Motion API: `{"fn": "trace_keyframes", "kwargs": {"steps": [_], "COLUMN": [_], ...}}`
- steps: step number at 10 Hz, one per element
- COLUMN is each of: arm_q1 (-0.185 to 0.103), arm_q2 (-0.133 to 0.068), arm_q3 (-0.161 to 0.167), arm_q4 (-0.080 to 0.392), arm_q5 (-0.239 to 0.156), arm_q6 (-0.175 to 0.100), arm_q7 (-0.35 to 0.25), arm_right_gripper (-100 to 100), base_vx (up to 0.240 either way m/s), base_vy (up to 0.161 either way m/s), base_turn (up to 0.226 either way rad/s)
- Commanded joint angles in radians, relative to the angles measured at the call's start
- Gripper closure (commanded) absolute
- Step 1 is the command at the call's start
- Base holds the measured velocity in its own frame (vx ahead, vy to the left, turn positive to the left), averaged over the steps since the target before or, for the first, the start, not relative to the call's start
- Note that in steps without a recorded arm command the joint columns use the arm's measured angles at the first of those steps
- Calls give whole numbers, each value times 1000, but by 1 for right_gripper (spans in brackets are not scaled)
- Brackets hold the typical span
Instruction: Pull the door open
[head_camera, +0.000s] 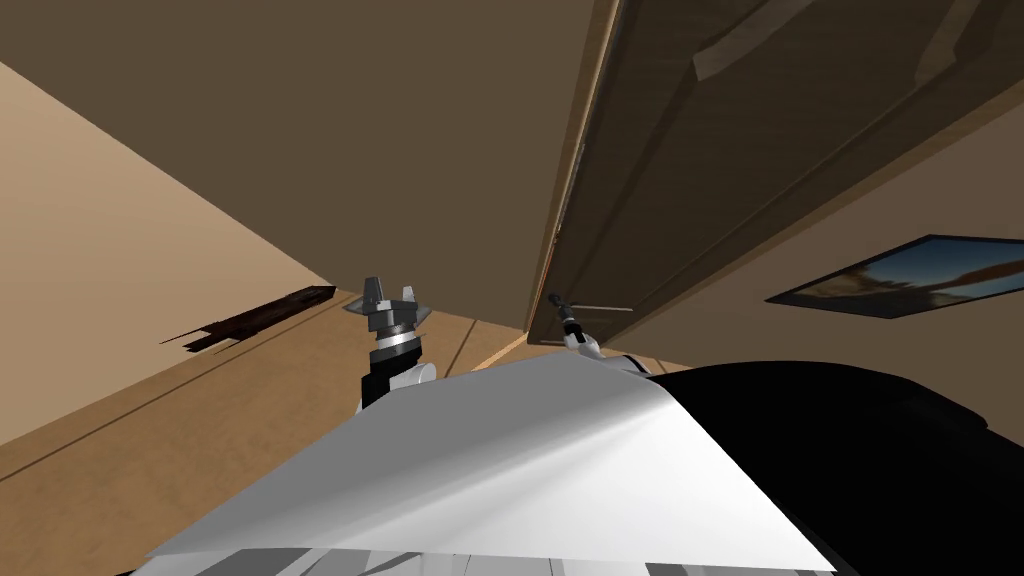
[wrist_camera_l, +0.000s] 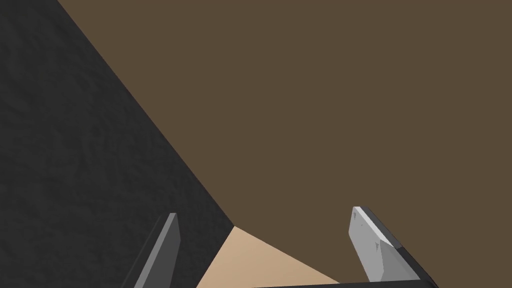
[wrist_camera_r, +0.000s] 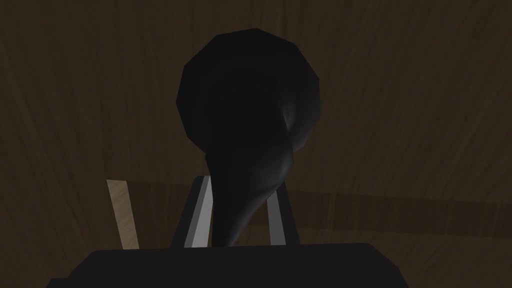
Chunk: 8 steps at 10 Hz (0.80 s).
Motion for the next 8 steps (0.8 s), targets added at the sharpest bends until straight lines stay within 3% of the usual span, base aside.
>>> {"fn": "trace_keyframes", "kwargs": {"steps": [1,2,8], "arm_q1": [6,3,35], "arm_q2": [-8,-5,-44], "arm_q3": [13,8,88], "arm_q4": [-11,-6,-27], "arm_q5": [8,5,48], "arm_q6": [-3,-1,-48], "arm_q7": [-16,-11,-99], "arm_right_gripper": [100,100,100], "base_vx": [-226,-100,-230], "base_vy": [-37,-17,-72], "base_turn": [95,27,103]}}
